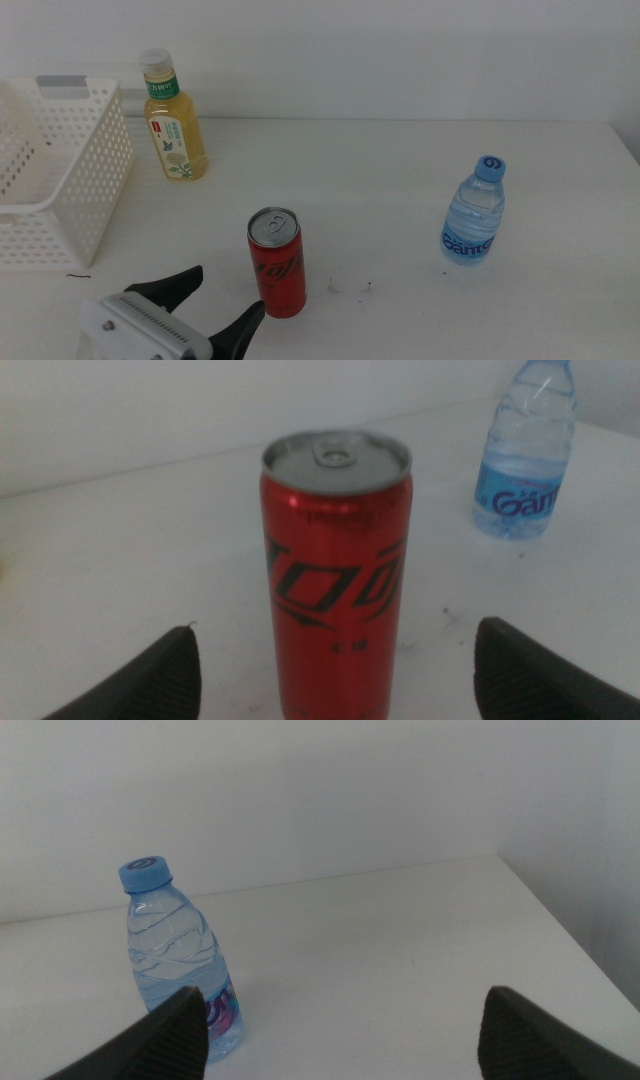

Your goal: Use arms to grab the bottles and put them into the dustbin to the left of the table.

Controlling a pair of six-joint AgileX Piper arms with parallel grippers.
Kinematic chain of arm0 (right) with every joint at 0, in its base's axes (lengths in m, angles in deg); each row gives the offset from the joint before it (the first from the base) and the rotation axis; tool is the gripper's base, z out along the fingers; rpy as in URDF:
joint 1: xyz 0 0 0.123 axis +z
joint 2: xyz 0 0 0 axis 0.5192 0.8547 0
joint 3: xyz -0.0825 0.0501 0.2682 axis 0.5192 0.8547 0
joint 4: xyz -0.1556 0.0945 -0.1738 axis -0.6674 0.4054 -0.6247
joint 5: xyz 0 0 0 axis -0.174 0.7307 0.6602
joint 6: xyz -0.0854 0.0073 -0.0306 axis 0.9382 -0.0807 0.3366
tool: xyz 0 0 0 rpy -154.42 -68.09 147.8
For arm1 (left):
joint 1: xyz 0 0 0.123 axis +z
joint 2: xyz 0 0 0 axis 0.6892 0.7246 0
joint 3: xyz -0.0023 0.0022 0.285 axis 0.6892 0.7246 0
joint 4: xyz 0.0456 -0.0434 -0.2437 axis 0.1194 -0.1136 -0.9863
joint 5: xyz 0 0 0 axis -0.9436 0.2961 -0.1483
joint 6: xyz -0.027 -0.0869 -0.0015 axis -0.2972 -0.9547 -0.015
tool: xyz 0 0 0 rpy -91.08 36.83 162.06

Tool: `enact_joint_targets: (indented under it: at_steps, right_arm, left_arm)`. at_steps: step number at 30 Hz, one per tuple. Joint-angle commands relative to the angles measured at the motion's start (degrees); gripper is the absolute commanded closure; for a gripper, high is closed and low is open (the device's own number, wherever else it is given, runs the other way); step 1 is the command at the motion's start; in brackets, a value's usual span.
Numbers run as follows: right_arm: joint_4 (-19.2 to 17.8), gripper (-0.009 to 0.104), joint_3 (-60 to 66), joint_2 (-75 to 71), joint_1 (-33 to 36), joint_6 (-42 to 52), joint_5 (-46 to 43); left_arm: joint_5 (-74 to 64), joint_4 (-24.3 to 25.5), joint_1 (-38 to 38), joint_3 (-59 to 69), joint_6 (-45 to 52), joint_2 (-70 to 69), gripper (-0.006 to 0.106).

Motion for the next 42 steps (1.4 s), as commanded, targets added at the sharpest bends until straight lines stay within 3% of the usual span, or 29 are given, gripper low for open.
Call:
enact_joint_targets:
  at_steps: [1,24,31,42]
  right_arm:
    - [-0.2,0.003,0.2,-0.3,-0.3,0.4,-0.6]
    - [-0.2,0.003,0.2,-0.3,-0.3,0.4,-0.6]
    - [-0.2,0.003,0.2,-0.3,-0.3,0.4,-0.6]
    - [-0.2,0.003,0.2,-0.3,-0.3,0.4,-0.6]
  left_arm:
    - [4.2,0.0,-0.5,0.1,-0.2,3.3,0.007]
    - [4.2,1.5,-0.4,-0.1,-2.0,11.0,0.007]
    - [4.2,6.7,2.9,-5.8,-4.9,18.4,0.007]
    - [4.2,3.5,2.9,-11.6,-4.9,21.1,0.007]
